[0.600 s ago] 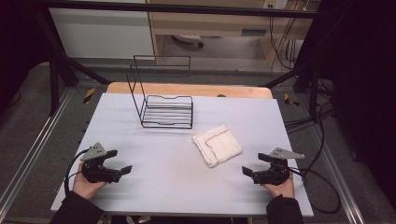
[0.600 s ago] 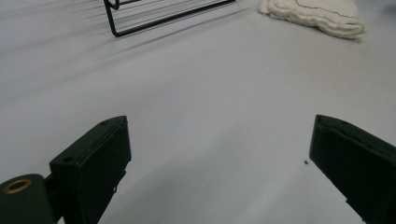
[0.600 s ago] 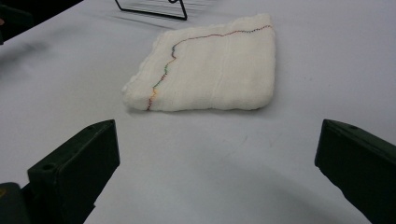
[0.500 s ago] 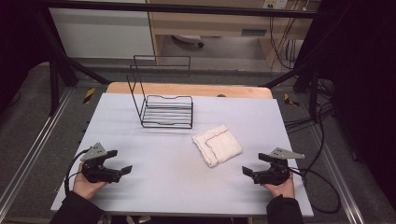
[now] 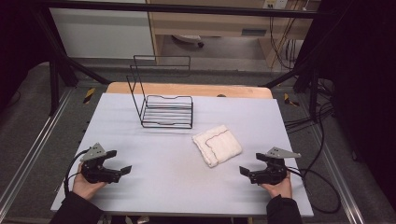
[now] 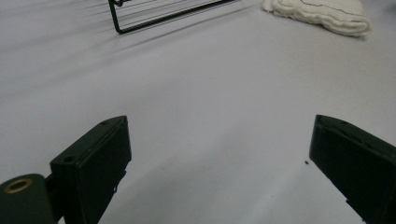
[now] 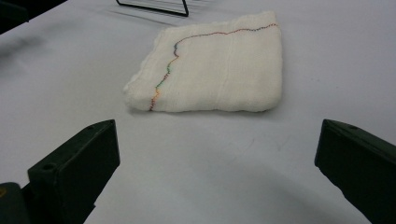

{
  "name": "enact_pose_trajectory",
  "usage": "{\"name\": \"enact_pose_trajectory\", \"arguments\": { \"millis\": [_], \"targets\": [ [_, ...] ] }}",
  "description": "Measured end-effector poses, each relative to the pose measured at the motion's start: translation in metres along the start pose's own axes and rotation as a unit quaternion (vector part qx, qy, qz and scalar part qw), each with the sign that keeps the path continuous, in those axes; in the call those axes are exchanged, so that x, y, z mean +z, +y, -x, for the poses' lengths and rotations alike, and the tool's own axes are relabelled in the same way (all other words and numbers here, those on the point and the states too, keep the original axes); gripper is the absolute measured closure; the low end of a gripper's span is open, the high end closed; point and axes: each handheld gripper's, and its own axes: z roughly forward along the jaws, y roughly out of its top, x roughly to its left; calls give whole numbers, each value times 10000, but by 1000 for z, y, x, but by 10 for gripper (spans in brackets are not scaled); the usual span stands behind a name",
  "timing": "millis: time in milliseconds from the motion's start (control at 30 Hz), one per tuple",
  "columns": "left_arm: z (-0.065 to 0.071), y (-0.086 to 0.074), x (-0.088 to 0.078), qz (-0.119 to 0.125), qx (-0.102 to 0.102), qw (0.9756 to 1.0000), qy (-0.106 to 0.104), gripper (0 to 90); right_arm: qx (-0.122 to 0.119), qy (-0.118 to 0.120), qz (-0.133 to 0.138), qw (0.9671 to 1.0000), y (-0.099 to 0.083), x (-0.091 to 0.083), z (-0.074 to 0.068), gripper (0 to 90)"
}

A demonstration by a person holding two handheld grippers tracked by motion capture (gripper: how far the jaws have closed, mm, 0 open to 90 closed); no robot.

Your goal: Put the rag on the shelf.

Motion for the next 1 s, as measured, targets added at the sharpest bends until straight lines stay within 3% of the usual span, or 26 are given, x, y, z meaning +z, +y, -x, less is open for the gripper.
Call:
{"name": "enact_pose_trajectory", "arguments": {
  "millis": [433,600,1000],
  "targets": [
    [-1,0,0,-1,-41,10000,67,56,-248,-58,-192,9995,8,14,-18,24],
    [-1,-1,0,-16,-40,9999,90,57,-378,-19,-236,9990,14,25,-31,47],
    [-1,-1,0,-13,-68,9999,120,58,-611,78,-401,9973,27,48,-53,191]
  ]
}}
